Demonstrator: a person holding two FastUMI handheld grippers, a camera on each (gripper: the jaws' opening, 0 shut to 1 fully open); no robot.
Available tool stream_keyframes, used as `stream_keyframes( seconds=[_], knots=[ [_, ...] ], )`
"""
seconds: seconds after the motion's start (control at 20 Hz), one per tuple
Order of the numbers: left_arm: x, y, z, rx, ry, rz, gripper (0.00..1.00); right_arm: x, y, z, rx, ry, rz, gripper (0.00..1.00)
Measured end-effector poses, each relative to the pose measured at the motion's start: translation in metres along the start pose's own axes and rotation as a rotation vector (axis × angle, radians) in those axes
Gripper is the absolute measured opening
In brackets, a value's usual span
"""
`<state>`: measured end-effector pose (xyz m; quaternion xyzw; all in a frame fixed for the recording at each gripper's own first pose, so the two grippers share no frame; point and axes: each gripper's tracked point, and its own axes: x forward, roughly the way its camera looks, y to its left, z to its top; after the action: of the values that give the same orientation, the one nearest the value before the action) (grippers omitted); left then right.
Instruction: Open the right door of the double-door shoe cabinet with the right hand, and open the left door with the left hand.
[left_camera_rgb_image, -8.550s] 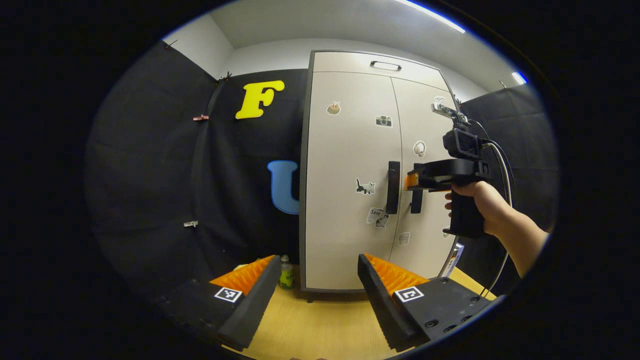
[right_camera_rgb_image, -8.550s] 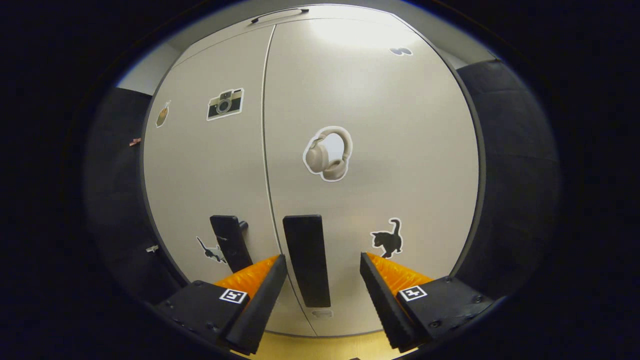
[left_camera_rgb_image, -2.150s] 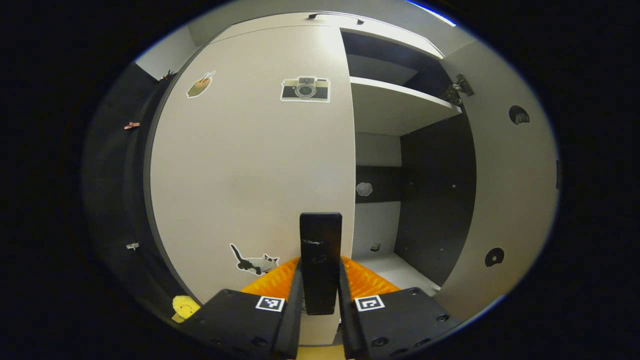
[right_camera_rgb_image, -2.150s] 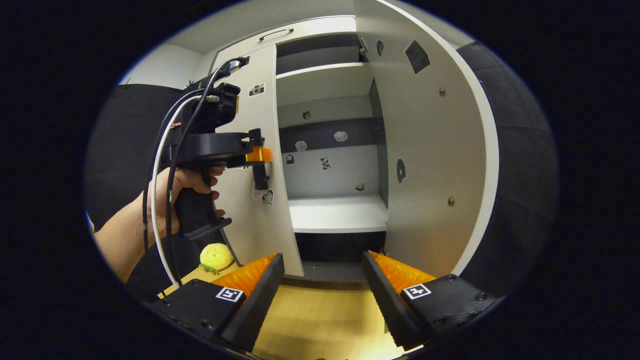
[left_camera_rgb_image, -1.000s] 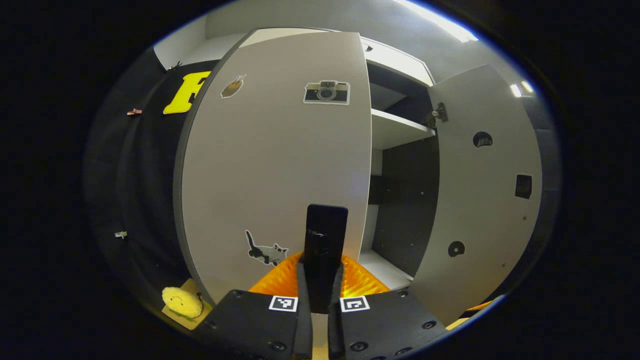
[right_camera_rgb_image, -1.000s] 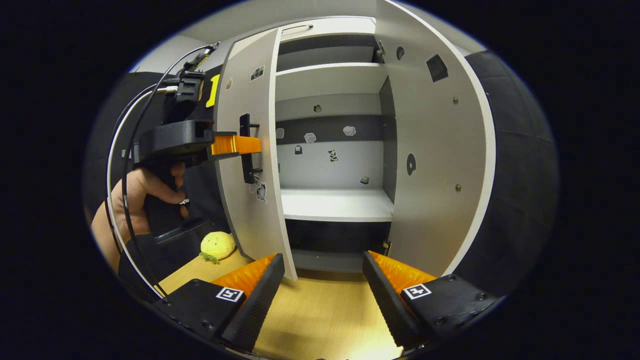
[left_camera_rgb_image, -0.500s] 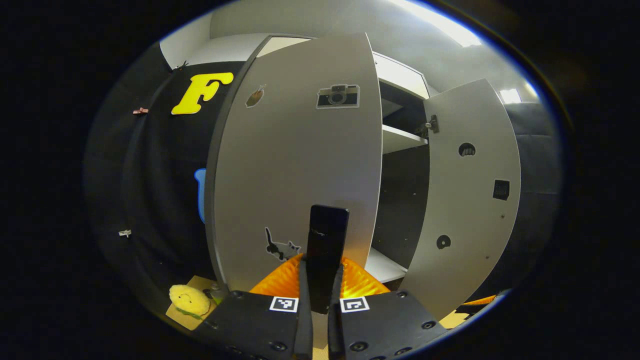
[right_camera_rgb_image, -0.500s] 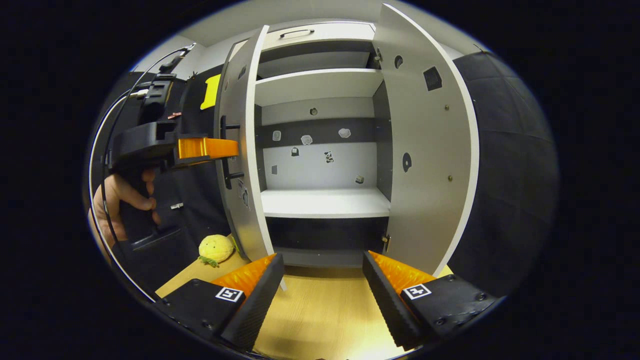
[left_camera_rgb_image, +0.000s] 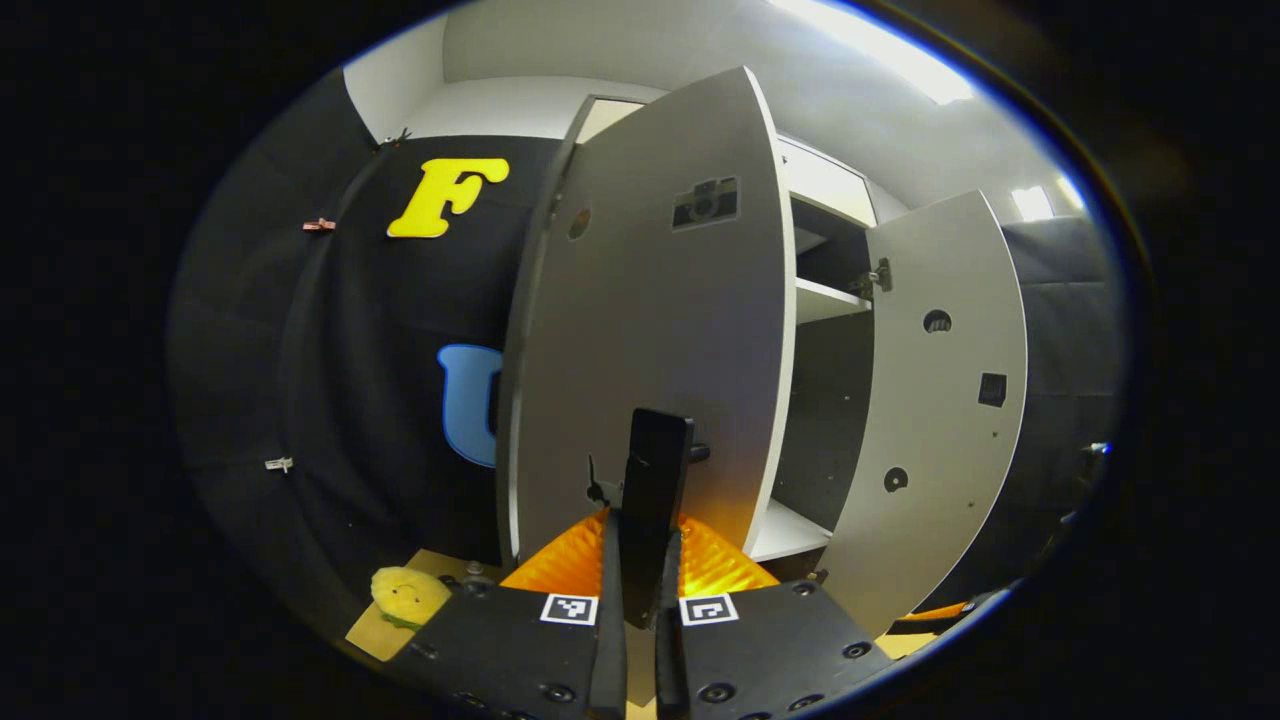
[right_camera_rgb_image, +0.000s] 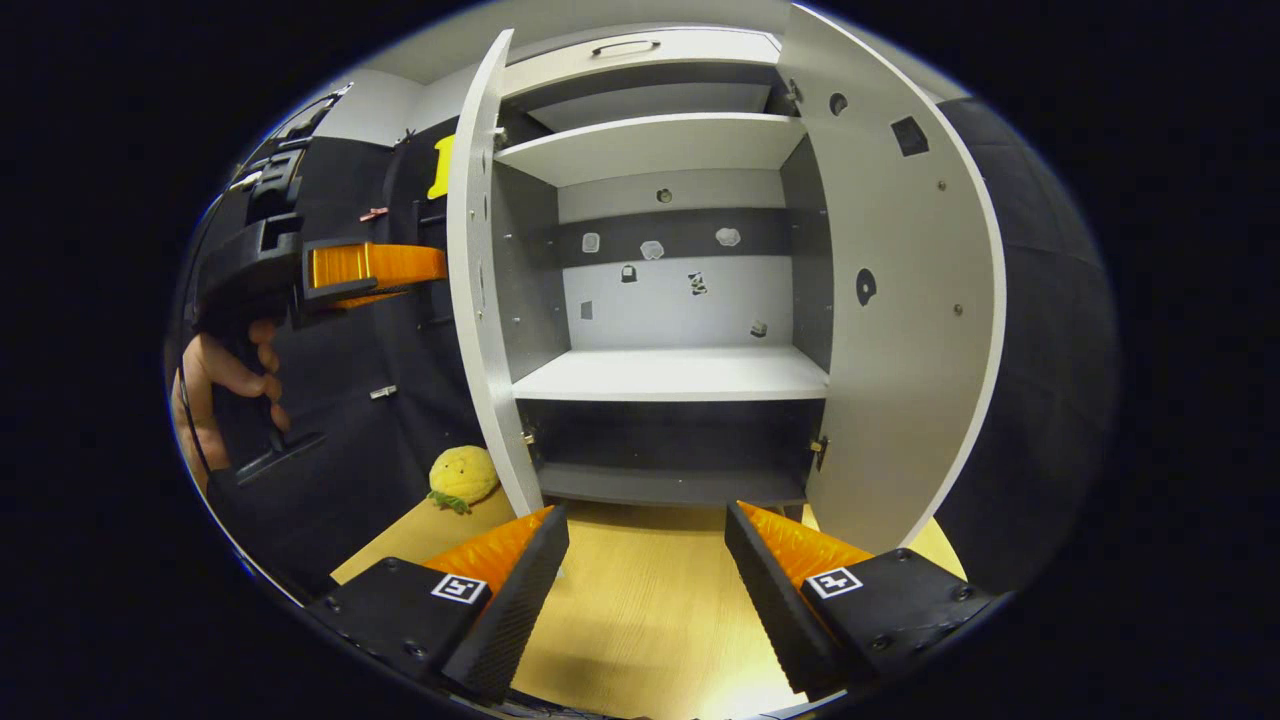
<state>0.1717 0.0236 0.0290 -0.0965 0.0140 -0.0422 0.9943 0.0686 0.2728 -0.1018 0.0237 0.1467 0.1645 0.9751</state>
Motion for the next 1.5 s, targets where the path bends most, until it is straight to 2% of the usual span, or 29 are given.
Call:
stream_keyframes(
  seconds=[0.1,0.25,0.35,0.55,0.75,0.8,0.9,0.95,1.1,1.2,1.3,1.4,1.5],
  knots=[
    [-0.004,0.003,0.000,-0.033,0.003,-0.003,0.16,0.002,0.009,-0.008,0.009,0.028,0.023,1.00],
    [-0.007,0.012,0.003,0.047,-0.003,0.037,0.16,0.001,0.014,-0.009,-0.007,0.034,0.033,1.00],
    [-0.013,0.019,0.004,0.034,-0.008,0.053,0.15,0.000,0.009,-0.006,-0.009,0.025,0.020,1.00],
    [-0.029,0.053,0.009,0.015,-0.014,0.092,0.15,0.001,-0.002,-0.008,-0.001,0.030,-0.013,1.00],
    [-0.042,0.114,0.019,0.016,-0.034,0.228,0.09,0.003,-0.013,0.000,0.005,0.011,-0.043,1.00],
    [-0.041,0.118,0.018,0.011,-0.021,0.190,0.05,0.003,-0.017,0.005,0.006,0.003,-0.052,1.00],
    [-0.038,0.112,0.018,-0.045,-0.014,0.150,0.05,0.002,-0.025,0.015,0.004,-0.017,-0.072,1.00],
    [-0.039,0.114,0.018,-0.034,-0.021,0.155,0.05,0.002,-0.029,0.020,0.000,-0.027,-0.085,1.00],
    [-0.048,0.115,0.019,0.036,-0.008,0.196,0.05,0.000,-0.041,0.032,-0.001,-0.045,-0.113,1.00],
    [-0.063,0.110,0.019,0.046,-0.002,0.202,0.05,-0.001,-0.049,0.038,0.000,-0.057,-0.117,1.00],
    [-0.080,0.105,0.018,0.041,0.003,0.214,0.05,-0.002,-0.056,0.044,-0.002,-0.071,-0.113,1.00],
    [-0.098,0.103,0.006,0.076,0.035,0.272,0.05,-0.005,-0.064,0.050,0.002,-0.087,-0.100,1.00],
    [-0.107,0.088,-0.001,0.088,0.037,0.296,0.07,-0.011,-0.073,0.057,0.013,-0.098,-0.082,1.00]
  ],
)
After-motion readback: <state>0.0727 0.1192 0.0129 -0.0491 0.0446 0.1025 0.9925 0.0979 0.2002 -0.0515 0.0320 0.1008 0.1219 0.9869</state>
